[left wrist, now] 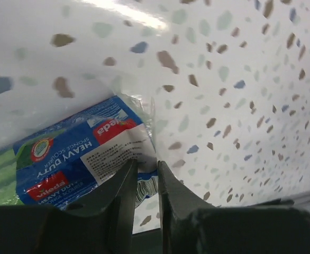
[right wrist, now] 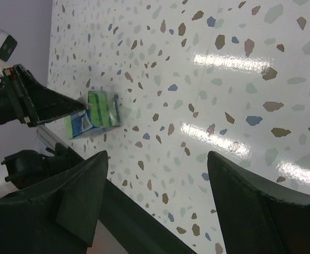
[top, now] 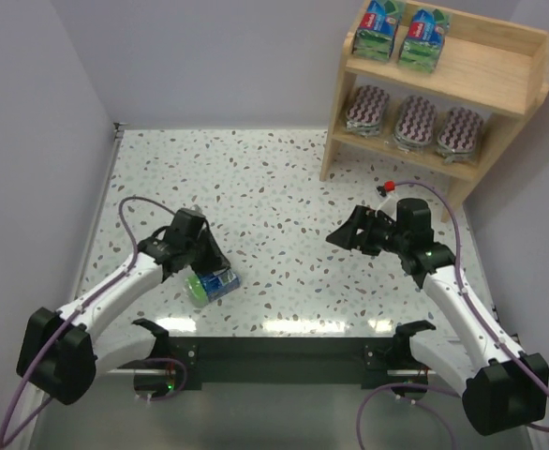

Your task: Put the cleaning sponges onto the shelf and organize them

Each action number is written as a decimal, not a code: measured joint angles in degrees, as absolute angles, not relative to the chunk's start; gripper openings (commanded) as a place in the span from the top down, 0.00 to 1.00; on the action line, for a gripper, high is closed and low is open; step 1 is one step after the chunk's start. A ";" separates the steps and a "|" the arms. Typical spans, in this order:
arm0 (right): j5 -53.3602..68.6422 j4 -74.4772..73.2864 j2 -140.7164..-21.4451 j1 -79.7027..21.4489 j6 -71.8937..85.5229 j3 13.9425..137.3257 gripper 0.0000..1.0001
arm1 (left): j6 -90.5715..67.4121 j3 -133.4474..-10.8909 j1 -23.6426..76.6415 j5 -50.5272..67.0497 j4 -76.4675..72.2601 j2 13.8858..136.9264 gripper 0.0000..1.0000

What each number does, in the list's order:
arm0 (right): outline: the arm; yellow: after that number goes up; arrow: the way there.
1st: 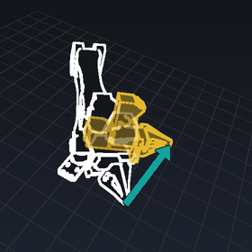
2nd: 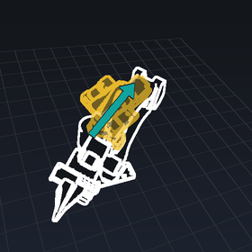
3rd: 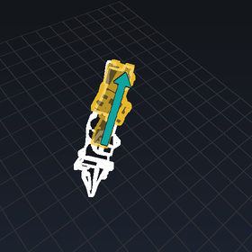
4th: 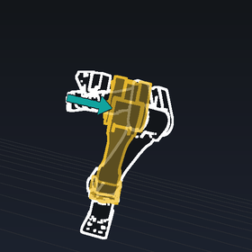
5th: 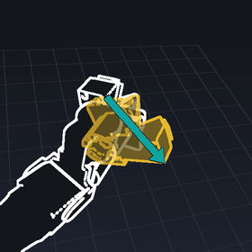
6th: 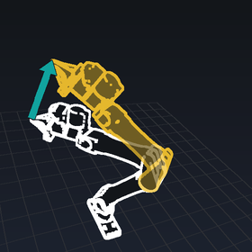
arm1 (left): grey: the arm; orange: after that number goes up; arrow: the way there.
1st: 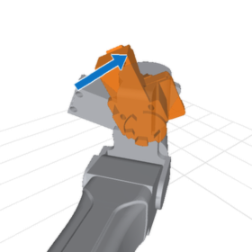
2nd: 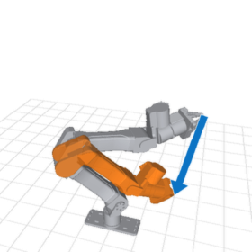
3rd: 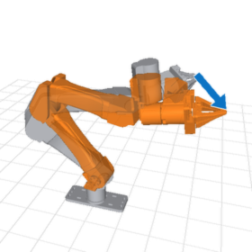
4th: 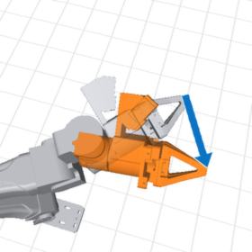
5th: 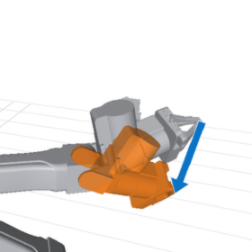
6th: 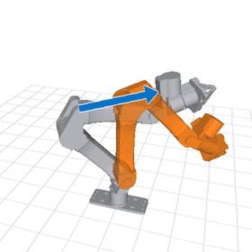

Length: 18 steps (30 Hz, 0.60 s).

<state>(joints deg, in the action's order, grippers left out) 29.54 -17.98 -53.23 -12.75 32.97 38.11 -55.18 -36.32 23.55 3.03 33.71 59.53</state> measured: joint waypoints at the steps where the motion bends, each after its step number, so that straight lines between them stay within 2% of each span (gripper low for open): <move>1: 29.52 -17.98 -53.39 -12.75 32.97 38.11 0.21 | -54.35 -37.21 24.99 4.82 31.57 61.71 0.73; 10: 28.58 -18.22 -55.07 -12.75 32.42 37.87 0.22 | -47.79 -52.14 34.57 15.55 13.17 85.80 0.76; 14: 28.08 -18.39 -55.11 -12.75 31.99 37.39 0.22 | -46.11 -56.10 36.21 16.01 10.31 89.06 0.74; 18: 28.25 -18.39 -55.09 -13.13 31.81 36.75 0.24 | -44.64 -56.66 36.53 10.44 11.55 85.36 0.74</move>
